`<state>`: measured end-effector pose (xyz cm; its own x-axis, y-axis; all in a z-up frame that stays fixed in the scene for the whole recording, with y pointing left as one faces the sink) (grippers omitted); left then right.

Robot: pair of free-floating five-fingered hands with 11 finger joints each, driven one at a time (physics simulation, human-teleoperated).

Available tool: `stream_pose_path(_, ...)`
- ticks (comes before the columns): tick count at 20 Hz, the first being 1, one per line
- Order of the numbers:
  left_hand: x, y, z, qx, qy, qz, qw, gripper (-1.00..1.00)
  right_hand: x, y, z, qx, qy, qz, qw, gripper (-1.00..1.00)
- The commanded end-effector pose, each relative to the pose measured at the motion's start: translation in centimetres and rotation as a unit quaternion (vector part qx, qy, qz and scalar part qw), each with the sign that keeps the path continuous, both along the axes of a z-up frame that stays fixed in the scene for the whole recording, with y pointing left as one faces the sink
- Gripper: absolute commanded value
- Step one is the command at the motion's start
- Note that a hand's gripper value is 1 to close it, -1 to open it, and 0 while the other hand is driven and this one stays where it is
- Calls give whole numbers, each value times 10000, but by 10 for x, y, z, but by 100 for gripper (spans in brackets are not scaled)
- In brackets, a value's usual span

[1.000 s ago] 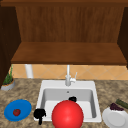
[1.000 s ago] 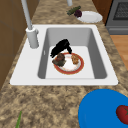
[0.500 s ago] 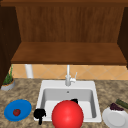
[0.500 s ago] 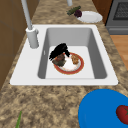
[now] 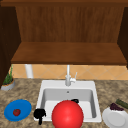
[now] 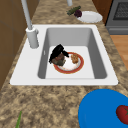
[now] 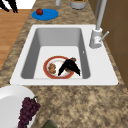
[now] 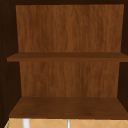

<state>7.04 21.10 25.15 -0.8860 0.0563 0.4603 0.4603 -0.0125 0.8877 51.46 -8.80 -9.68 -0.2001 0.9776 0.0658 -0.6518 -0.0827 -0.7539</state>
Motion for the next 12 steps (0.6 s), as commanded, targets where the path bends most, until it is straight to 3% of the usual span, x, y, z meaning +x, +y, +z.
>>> stream_pose_path(1,0,0,0,0,0,0,10000,0,-5,0,-26,203,-230,-169,9994,-100)
stream_pose_path(2,0,0,0,0,0,0,10000,0,-12,3,-26,208,-281,-203,9992,100)
stream_pose_path(5,0,0,0,0,0,0,10000,0,-31,18,-14,10,-550,-366,9978,100)
stream_pose_path(7,0,0,0,0,0,0,10000,0,-29,10,-3,-79,-542,-253,9982,100)
stream_pose_path(12,0,0,0,0,0,0,10000,0,-10,-1,18,286,-887,-585,9939,100)
